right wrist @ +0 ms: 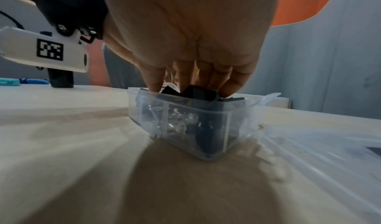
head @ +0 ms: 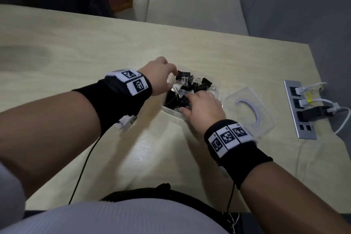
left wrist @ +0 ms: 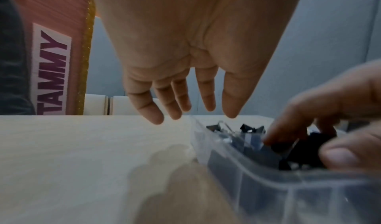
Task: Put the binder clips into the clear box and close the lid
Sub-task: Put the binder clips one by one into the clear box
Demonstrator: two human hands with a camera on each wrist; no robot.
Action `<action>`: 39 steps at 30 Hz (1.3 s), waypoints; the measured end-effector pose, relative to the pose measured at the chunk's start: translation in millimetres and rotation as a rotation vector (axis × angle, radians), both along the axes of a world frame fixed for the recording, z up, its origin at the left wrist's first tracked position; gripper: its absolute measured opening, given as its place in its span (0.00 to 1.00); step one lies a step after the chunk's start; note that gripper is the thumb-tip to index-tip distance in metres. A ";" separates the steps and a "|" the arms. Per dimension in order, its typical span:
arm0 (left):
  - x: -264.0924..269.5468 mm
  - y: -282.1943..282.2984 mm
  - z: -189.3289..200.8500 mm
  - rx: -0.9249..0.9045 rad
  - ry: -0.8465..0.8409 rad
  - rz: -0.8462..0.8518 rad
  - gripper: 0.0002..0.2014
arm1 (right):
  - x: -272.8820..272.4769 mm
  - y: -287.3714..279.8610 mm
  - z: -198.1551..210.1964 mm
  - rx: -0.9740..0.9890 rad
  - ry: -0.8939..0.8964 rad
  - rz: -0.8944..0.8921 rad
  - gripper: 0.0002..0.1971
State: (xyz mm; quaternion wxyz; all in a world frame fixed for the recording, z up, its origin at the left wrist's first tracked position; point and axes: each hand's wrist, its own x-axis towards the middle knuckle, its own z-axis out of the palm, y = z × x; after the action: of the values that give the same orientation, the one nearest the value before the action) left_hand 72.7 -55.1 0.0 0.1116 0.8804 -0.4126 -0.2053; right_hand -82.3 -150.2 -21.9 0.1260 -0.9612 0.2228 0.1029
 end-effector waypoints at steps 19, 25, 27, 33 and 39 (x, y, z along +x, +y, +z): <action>-17.8 30.4 -20.0 0.015 -0.099 -0.028 0.27 | -7.4 -9.0 5.9 0.024 -0.209 -0.065 0.07; -26.1 31.7 -17.6 -0.038 -0.180 -0.155 0.34 | -9.4 -10.5 0.2 0.147 -0.385 -0.055 0.12; -29.6 31.1 -16.1 -0.072 -0.199 -0.208 0.37 | -10.7 -11.0 -1.2 0.158 -0.432 0.037 0.12; -29.4 18.2 -10.3 -0.069 -0.240 -0.317 0.20 | -8.8 -9.8 11.0 0.107 -0.426 0.135 0.06; -25.7 6.6 -1.1 -0.020 -0.203 -0.268 0.11 | -7.8 -11.9 13.4 0.126 -0.417 0.046 0.07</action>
State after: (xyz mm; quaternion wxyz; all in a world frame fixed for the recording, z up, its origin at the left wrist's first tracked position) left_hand 47.0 -48.5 -1.1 0.0497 0.8325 -0.5375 -0.1244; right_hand -90.1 -162.0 -8.5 0.2266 -0.9568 0.1631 -0.0815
